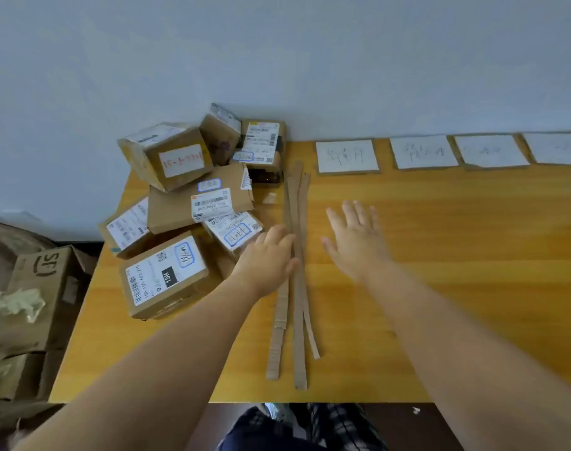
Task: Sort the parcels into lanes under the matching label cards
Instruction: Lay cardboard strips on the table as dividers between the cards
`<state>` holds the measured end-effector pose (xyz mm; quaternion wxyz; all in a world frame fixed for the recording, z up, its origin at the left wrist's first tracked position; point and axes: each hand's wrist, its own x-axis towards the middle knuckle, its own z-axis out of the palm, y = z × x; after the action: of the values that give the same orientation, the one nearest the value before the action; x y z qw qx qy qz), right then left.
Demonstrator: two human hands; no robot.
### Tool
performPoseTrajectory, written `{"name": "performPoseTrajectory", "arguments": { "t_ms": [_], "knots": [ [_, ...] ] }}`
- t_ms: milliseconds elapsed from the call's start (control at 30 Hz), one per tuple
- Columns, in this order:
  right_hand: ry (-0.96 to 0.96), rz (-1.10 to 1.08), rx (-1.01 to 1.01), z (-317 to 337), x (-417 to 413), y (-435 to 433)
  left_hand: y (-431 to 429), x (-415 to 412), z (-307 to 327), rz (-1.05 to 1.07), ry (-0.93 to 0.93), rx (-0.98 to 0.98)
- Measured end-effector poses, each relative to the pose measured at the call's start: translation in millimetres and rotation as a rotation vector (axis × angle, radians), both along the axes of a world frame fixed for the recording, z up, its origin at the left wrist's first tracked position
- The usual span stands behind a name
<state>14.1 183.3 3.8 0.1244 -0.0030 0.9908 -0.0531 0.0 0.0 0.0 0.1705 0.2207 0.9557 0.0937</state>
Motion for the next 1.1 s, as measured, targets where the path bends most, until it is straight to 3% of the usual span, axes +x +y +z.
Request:
{"name": "performPoseTrajectory", "arguments": {
  "t_ms": [100,200,533,933,1100],
  "knots": [
    [-0.099,0.009,0.016,-17.3,5.8,17.7,14.9,-2.3,-19.3,0.228,-0.26,0.032],
    [-0.168,0.02,0.007,-33.4,12.7,32.2,22.1,-7.0,-38.1,0.403,-0.391,0.003],
    [-0.211,0.094,-0.069,-47.2,-2.5,50.9,58.9,-30.7,-61.5,0.719,-0.289,0.012],
    [-0.185,0.158,-0.055,-43.2,-14.5,57.8,74.3,-32.5,-68.5,0.706,-0.296,-0.1],
    [-0.178,0.148,-0.061,-46.5,-11.8,55.9,79.4,-28.1,-76.6,0.73,-0.28,-0.036]
  ]
}}
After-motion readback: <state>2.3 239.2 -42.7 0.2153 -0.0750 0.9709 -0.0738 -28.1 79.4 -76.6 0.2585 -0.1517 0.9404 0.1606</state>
